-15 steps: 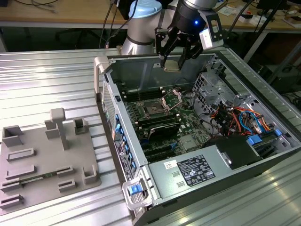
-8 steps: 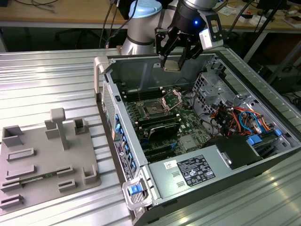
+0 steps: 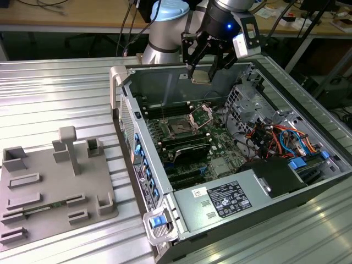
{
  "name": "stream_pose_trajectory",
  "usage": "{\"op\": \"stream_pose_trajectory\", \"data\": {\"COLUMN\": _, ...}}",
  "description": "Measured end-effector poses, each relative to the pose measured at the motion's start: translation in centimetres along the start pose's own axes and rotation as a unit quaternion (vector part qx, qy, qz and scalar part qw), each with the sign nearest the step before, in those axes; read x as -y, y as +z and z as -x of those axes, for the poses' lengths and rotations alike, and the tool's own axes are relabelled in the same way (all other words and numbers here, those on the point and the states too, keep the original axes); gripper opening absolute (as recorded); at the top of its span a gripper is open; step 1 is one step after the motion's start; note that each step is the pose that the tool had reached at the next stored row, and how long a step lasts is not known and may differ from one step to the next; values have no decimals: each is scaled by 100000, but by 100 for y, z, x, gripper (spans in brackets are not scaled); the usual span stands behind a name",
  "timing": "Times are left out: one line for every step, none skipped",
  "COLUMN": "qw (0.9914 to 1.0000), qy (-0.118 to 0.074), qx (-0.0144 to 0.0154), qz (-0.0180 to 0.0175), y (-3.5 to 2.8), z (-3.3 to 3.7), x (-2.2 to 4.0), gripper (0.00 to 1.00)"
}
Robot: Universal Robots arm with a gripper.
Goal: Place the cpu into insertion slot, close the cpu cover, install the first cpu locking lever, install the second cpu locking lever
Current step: 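Place the cpu into insertion slot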
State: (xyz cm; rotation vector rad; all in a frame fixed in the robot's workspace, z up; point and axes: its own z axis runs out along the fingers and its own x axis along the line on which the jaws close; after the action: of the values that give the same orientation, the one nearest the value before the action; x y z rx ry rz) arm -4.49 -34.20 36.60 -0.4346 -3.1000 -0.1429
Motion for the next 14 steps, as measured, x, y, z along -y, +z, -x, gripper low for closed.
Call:
{"op": "stream_pose_trajectory", "data": {"qw": 100000, "qy": 54, "qx": 4, "qz": 0, "y": 0, "z": 0, "x": 0, "gripper": 55}}
{"op": "stream_pose_trajectory", "data": {"qw": 100000, "qy": 141, "qx": 14, "qz": 4, "y": 0, "z": 0, "x": 0, "gripper": 55}}
{"op": "stream_pose_trajectory", "data": {"qw": 100000, "qy": 196, "qx": 17, "qz": 7, "y": 0, "z": 0, "x": 0, "gripper": 55}}
{"op": "stream_pose_trajectory", "data": {"qw": 100000, "qy": 249, "qx": 22, "qz": 5, "y": 0, "z": 0, "x": 0, "gripper": 55}}
{"op": "stream_pose_trajectory", "data": {"qw": 100000, "qy": 308, "qx": 27, "qz": 6, "y": 0, "z": 0, "x": 0, "gripper": 55}}
{"op": "stream_pose_trajectory", "data": {"qw": 99999, "qy": 365, "qx": 34, "qz": 9, "y": 1, "z": 0, "x": 0, "gripper": 55}}
{"op": "stream_pose_trajectory", "data": {"qw": 99999, "qy": 419, "qx": 38, "qz": 11, "y": 1, "z": 0, "x": 0, "gripper": 55}}
{"op": "stream_pose_trajectory", "data": {"qw": 99999, "qy": 482, "qx": 43, "qz": 11, "y": 1, "z": 0, "x": 0, "gripper": 55}}
{"op": "stream_pose_trajectory", "data": {"qw": 99999, "qy": 544, "qx": 49, "qz": 12, "y": 1, "z": 0, "x": 0, "gripper": 55}}
{"op": "stream_pose_trajectory", "data": {"qw": 99998, "qy": 600, "qx": 55, "qz": 16, "y": 1, "z": 0, "x": 0, "gripper": 55}}
{"op": "stream_pose_trajectory", "data": {"qw": 99998, "qy": 668, "qx": 62, "qz": 19, "y": 1, "z": 0, "x": 0, "gripper": 55}}
{"op": "stream_pose_trajectory", "data": {"qw": 99997, "qy": 720, "qx": 66, "qz": 19, "y": 1, "z": 0, "x": 0, "gripper": 55}}
{"op": "stream_pose_trajectory", "data": {"qw": 99997, "qy": 810, "qx": 73, "qz": 18, "y": 1, "z": 0, "x": 0, "gripper": 55}}
{"op": "stream_pose_trajectory", "data": {"qw": 99996, "qy": 880, "qx": 80, "qz": 22, "y": 1, "z": 0, "x": 0, "gripper": 55}}
